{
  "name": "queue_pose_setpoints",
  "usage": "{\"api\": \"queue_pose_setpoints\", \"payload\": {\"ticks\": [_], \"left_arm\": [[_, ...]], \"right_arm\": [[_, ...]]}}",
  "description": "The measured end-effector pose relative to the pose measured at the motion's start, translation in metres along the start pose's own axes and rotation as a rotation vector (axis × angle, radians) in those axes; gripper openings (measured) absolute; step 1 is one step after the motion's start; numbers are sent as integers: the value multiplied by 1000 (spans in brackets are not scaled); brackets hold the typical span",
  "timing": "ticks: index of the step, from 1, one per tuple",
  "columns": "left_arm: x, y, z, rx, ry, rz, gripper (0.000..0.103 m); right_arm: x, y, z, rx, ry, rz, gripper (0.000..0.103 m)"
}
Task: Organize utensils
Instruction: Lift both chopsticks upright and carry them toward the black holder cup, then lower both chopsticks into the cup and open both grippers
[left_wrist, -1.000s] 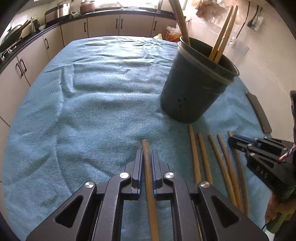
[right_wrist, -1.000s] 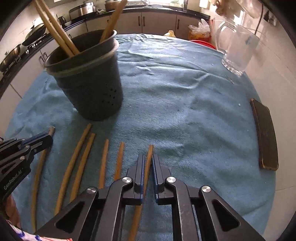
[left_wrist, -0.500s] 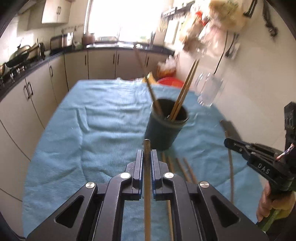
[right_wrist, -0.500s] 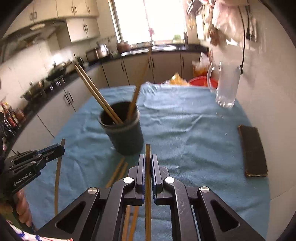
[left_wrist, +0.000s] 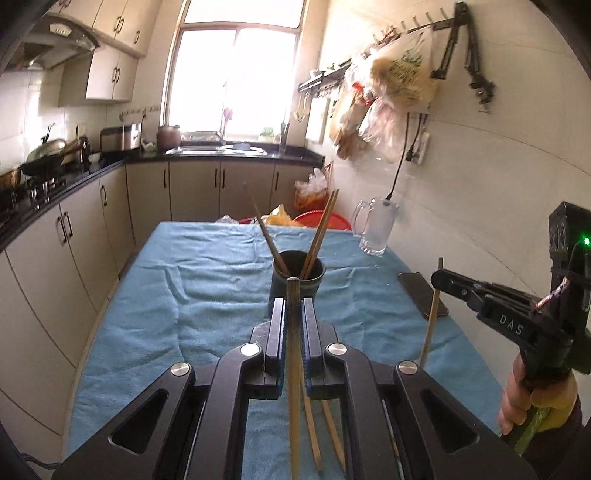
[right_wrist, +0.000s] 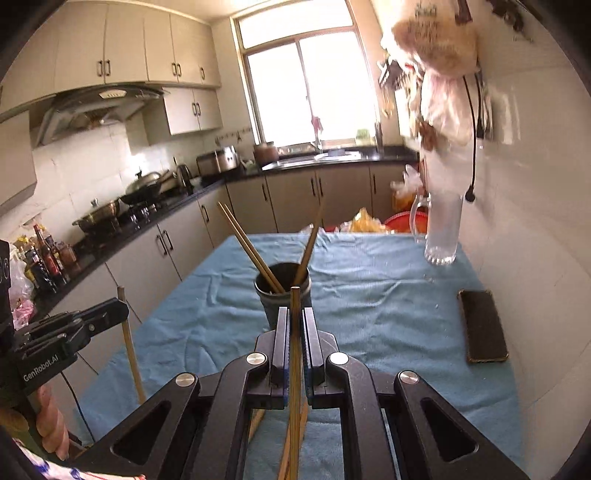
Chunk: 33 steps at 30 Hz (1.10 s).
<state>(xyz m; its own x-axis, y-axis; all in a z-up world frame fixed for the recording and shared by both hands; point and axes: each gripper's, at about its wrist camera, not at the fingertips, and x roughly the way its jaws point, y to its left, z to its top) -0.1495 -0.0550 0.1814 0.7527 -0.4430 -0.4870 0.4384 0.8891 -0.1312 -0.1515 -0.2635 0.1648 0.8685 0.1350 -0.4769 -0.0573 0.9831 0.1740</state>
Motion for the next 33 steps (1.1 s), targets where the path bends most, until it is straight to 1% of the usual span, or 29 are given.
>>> {"api": "queue_pose_setpoints", "payload": {"ticks": [4, 11, 16, 21, 27, 30, 33], "left_arm": [[-16, -4, -2, 37, -29, 14, 7], [-31, 1, 4, 7, -66, -1, 7], [-31, -1, 14, 4, -83, -10, 7], [-31, -3, 27, 14, -103, -24, 7], [-27, -2, 48, 17, -104, -48, 7], [-24, -1, 61, 11, -108, -62, 7], [-18, -1, 77, 11, -123, -58, 7]], "right_arm": [[-15, 6, 3, -16, -32, 1, 6], [-27, 10, 10, -11, -63, 14, 6], [-26, 13, 17, -20, -71, 18, 6], [-22, 13, 26, -26, -75, 17, 6], [-19, 9, 44, -26, -88, 23, 6], [-19, 8, 59, -21, -105, 35, 6], [-18, 7, 76, -18, -136, 38, 6]]}}
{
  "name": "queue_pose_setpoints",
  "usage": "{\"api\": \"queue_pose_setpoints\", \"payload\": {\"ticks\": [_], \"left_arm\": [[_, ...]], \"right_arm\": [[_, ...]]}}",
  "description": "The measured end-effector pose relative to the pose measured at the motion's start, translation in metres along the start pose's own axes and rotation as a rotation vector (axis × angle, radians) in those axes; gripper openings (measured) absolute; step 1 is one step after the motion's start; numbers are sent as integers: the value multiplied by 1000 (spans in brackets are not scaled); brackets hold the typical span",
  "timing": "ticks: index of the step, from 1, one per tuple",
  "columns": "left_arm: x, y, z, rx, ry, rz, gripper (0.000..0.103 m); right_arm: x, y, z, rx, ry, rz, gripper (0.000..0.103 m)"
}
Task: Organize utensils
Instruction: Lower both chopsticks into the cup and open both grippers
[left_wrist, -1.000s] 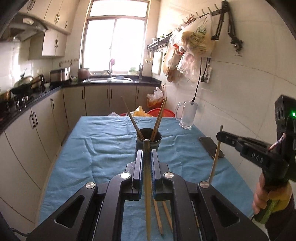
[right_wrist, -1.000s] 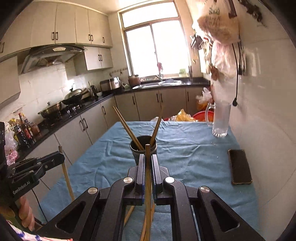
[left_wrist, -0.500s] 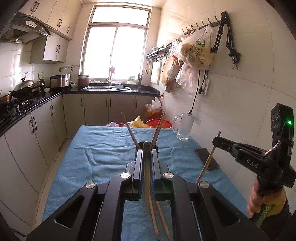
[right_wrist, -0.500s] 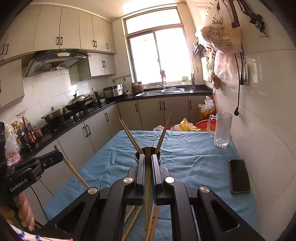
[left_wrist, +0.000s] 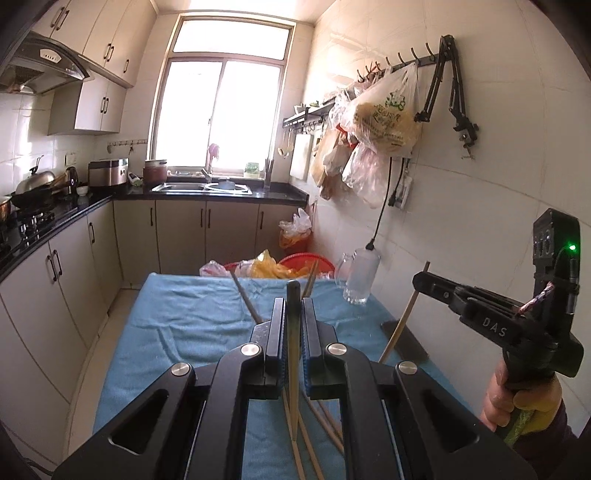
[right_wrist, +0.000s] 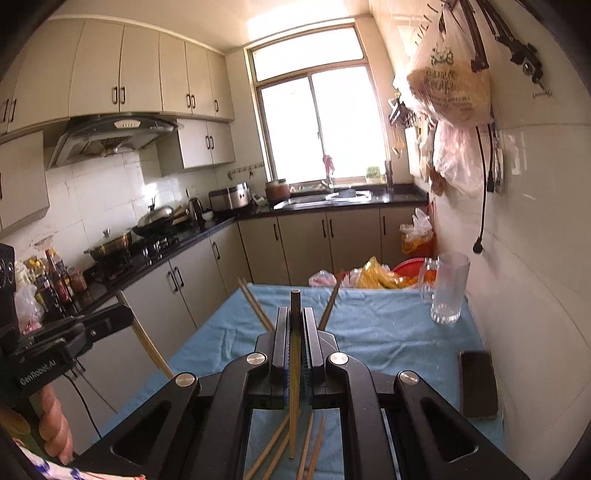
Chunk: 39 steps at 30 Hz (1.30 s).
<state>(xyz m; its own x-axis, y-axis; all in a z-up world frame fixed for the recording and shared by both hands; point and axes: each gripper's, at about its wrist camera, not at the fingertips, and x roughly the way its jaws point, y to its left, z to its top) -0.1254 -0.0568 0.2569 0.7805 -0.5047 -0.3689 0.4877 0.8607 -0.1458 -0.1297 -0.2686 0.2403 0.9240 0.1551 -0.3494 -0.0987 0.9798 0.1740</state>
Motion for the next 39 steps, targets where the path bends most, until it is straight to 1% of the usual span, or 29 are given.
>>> {"api": "queue_pose_setpoints", "payload": {"ticks": [3, 9, 12, 15, 19, 22, 26, 31, 36, 37, 39], "left_arm": [[9, 0, 19, -2, -29, 12, 7], [34, 2, 61, -38, -82, 9, 7], [56, 4, 77, -55, -89, 17, 7], [84, 4, 87, -61, -83, 37, 7], [124, 3, 85, -39, -54, 77, 7], [157, 9, 72, -45, 26, 89, 7], [182, 18, 52, -49, 106, 102, 7], [187, 27, 41, -66, 141, 125, 7], [173, 29, 43, -66, 125, 127, 7], [167, 28, 43, -62, 119, 128, 8], [156, 27, 43, -59, 104, 129, 15]], "right_arm": [[4, 0, 18, 7, -37, -3, 6], [24, -2, 56, 26, -101, -10, 6], [39, -5, 68, 46, -124, -22, 6], [60, -9, 72, 60, -127, -44, 6], [94, -19, 64, 81, -81, -58, 6], [123, -30, 48, 108, -13, -58, 6], [146, -42, 26, 146, 63, -41, 6], [168, -51, 8, 168, 126, -42, 6], [179, -55, -1, 168, 148, -56, 6], [179, -56, -1, 168, 148, -60, 7], [179, -55, 0, 167, 146, -70, 7]]}}
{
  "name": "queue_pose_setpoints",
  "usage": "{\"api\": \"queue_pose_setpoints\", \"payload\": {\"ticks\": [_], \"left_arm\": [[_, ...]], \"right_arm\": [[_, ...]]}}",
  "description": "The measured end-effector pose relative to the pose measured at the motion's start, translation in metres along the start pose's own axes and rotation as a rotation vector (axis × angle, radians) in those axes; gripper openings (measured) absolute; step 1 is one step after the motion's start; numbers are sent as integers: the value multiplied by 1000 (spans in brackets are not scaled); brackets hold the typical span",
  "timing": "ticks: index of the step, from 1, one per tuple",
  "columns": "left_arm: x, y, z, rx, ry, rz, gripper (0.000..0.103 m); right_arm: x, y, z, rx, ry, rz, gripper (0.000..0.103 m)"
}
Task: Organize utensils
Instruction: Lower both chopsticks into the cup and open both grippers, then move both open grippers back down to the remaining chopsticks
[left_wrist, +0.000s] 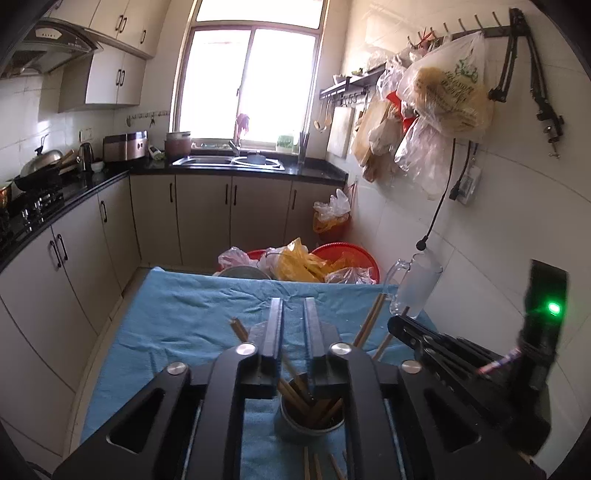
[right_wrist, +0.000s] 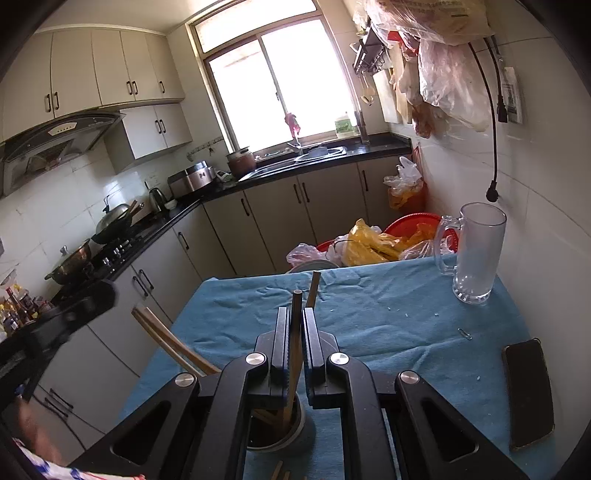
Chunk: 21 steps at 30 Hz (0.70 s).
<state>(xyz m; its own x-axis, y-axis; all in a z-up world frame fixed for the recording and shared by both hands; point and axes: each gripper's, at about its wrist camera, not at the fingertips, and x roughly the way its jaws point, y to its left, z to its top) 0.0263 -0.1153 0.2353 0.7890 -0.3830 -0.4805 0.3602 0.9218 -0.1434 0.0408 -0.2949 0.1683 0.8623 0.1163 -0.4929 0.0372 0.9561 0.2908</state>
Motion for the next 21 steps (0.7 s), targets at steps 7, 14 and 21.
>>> {"api": "queue_pose_setpoints", "payload": {"ticks": [7, 14, 21], "left_arm": [[-50, 5, -9, 6, -86, 41, 42], [-112, 9, -32, 62, -203, 109, 63], [-152, 21, -64, 90, -249, 194, 76]], "right_arm": [[-16, 6, 5, -21, -36, -12, 35], [-48, 16, 1, -52, -80, -33, 46], [-82, 9, -19, -32, -99, -71, 53]]}}
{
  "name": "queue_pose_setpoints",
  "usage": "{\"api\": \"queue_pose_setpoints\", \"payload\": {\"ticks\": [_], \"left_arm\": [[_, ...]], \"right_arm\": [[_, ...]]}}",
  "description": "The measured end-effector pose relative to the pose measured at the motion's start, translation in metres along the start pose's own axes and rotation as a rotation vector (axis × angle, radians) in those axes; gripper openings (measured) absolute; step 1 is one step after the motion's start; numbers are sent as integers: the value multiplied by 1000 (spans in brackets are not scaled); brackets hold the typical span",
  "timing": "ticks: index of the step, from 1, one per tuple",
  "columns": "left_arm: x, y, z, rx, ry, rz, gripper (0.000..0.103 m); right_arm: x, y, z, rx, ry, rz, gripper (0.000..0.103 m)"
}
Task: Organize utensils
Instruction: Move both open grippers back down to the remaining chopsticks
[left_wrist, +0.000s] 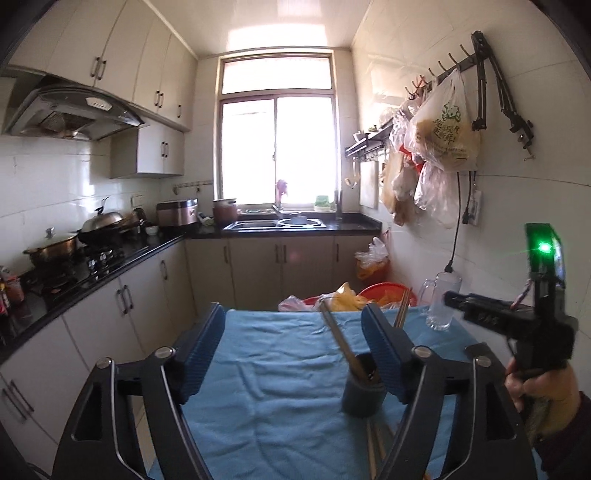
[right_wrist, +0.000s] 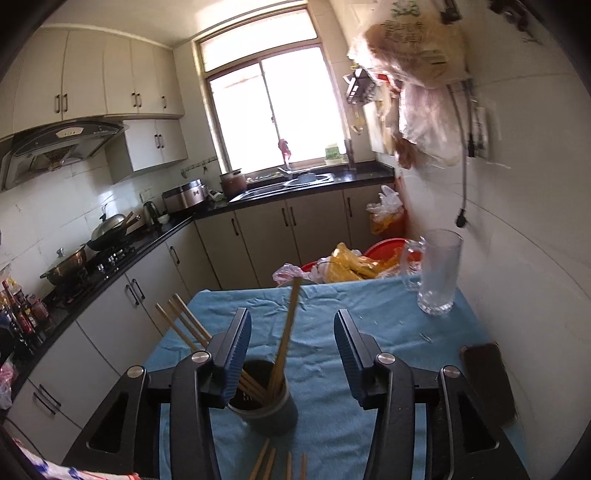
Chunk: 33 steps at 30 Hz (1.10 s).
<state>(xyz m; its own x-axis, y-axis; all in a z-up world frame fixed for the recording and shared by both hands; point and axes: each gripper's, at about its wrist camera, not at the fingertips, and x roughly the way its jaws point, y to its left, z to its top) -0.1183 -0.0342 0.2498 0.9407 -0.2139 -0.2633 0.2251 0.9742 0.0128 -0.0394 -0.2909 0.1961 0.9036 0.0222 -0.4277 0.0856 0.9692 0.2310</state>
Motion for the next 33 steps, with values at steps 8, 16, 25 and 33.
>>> {"api": "queue_pose_setpoints", "payload": {"ticks": [8, 16, 25, 33], "left_arm": [[-17, 26, -36, -123, 89, 35, 77], [-26, 52, -66, -227, 196, 105, 77], [-34, 66, -93, -214, 253, 193, 77], [-7, 55, -130, -187, 303, 149, 77]], "right_arm": [[-29, -19, -42, 36, 11, -86, 56], [-29, -54, -51, 24, 48, -288, 59], [-31, -79, -58, 13, 26, -479, 61], [-28, -91, -119, 183, 119, -390, 61]]}}
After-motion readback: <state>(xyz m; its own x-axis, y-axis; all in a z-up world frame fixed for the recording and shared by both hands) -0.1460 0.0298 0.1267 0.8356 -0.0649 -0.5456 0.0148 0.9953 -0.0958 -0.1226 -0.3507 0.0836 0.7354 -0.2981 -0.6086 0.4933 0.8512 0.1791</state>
